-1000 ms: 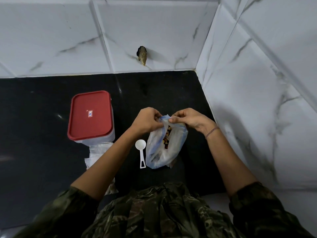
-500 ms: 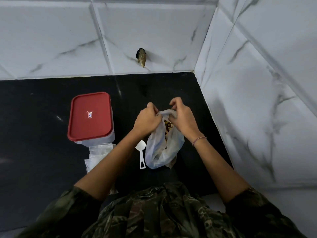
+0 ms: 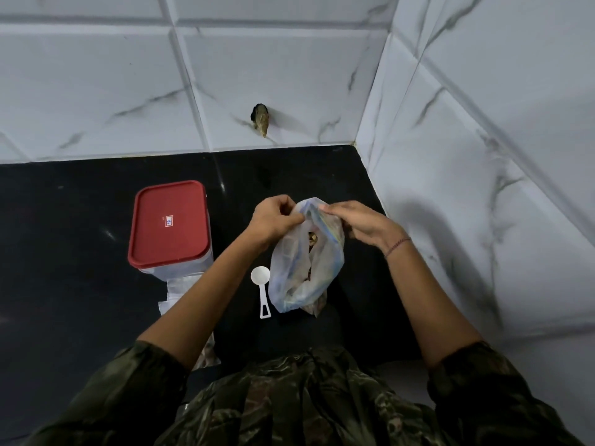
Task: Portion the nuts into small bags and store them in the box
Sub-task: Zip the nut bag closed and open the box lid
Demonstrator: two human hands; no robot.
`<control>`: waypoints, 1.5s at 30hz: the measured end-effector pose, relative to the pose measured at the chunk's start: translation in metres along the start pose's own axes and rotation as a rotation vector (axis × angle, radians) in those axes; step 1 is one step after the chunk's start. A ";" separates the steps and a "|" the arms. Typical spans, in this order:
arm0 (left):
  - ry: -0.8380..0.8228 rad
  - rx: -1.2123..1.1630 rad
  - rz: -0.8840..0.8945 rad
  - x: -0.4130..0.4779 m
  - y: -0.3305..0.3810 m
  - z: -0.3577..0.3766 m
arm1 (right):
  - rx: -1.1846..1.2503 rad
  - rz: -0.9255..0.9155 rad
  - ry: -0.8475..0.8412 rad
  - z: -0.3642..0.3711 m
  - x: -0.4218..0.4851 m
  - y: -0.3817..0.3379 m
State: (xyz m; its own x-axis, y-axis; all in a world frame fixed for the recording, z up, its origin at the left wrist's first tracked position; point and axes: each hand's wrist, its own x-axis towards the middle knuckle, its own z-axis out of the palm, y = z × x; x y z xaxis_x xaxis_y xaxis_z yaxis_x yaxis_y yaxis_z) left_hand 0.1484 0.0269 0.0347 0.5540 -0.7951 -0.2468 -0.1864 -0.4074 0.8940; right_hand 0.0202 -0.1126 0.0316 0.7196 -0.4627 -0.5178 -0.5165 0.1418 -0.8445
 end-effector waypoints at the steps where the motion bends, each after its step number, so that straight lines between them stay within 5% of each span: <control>1: 0.083 0.099 0.099 0.000 0.000 0.000 | 0.035 0.021 -0.051 -0.005 -0.004 0.003; 5: 0.275 0.462 0.384 -0.002 0.006 0.005 | -0.103 -0.021 -0.050 -0.009 -0.014 0.007; 10: 0.370 0.603 0.469 -0.007 0.012 0.009 | -0.532 -0.350 0.473 0.021 -0.018 0.005; 13: 0.329 0.472 0.400 -0.008 0.009 0.004 | -0.470 -0.453 0.644 0.029 -0.018 0.008; 19: 0.003 -0.066 -0.284 -0.019 -0.015 -0.011 | 0.473 -0.061 0.326 0.023 -0.027 0.013; 22: -0.107 -0.203 -0.479 -0.035 -0.022 -0.012 | 0.648 0.021 0.280 0.022 -0.044 0.033; 27: -0.238 -0.402 -0.439 -0.047 -0.036 -0.010 | 0.644 0.205 0.063 0.042 -0.068 0.073; 31: -0.396 -0.525 -0.361 -0.053 -0.035 -0.012 | 0.851 0.083 -0.025 0.053 -0.081 0.076; 41: -0.413 -0.563 -0.274 -0.063 -0.016 -0.003 | 0.837 -0.003 0.022 0.069 -0.085 0.055; 45: -0.239 -0.509 -0.212 -0.063 -0.011 0.000 | 0.505 -0.160 0.248 0.069 -0.085 0.042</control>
State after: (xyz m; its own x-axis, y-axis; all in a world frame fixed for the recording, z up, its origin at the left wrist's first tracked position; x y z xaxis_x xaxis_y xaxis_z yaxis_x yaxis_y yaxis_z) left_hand 0.1158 0.0816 0.0409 0.3279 -0.8231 -0.4636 0.3526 -0.3487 0.8684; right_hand -0.0307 -0.0071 0.0306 0.6086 -0.6952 -0.3824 -0.0812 0.4248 -0.9016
